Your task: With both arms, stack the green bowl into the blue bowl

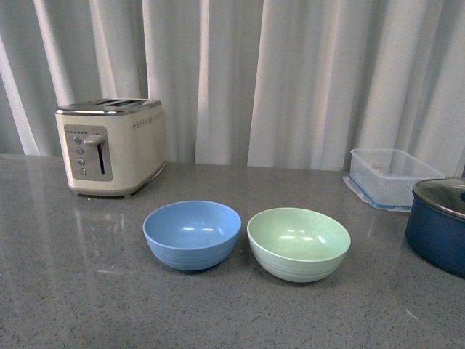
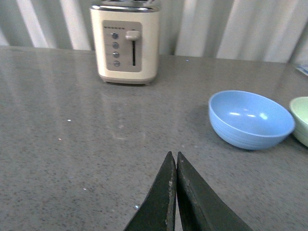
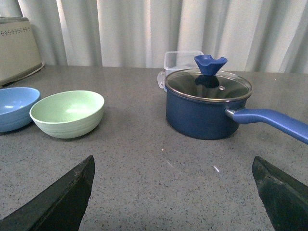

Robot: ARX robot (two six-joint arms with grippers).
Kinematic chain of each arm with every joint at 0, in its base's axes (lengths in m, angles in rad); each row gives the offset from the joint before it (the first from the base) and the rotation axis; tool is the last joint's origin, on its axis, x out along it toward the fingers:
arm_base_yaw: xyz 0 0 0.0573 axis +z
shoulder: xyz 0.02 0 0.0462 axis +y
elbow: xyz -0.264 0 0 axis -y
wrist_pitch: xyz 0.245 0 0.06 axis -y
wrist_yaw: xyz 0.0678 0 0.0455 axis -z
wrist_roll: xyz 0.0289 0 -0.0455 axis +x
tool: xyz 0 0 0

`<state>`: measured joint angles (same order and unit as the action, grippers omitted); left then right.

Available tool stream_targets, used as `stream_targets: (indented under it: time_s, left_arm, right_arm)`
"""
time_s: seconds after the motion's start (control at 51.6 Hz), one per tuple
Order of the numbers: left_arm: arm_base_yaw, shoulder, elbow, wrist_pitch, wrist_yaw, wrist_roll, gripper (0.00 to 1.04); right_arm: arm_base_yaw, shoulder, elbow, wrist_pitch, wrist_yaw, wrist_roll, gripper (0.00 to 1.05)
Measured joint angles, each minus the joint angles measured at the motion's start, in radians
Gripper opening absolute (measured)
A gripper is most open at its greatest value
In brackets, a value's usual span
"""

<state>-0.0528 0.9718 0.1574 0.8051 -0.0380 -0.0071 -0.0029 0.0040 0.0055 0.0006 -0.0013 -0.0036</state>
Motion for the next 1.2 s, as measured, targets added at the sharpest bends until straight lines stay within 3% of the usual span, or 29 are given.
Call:
stream_targets:
  time_s: [0.136, 0.31, 0.426, 1.202]
  left_arm:
    - [0.050, -0.108, -0.052, -0.056, 0.032, 0.000, 0.04]
    - [0.051, -0.232, -0.095, -0.137, 0.035, 0.000, 0.04]
    - [0.051, -0.253, -0.135, -0.106, 0.036, 0.002, 0.04]
    - [0.051, -0.684, -0.136, -0.513, 0.035, 0.002, 0.04]
  right_arm:
    - [0.000, 0.000, 0.000, 0.000, 0.000, 0.000, 0.95]
    - [0.000, 0.000, 0.000, 0.000, 0.000, 0.000, 0.95]
    - [0.000, 0.000, 0.000, 0.000, 0.000, 0.000, 0.95]
    - [0.000, 0.000, 0.000, 0.000, 0.000, 0.000, 0.95]
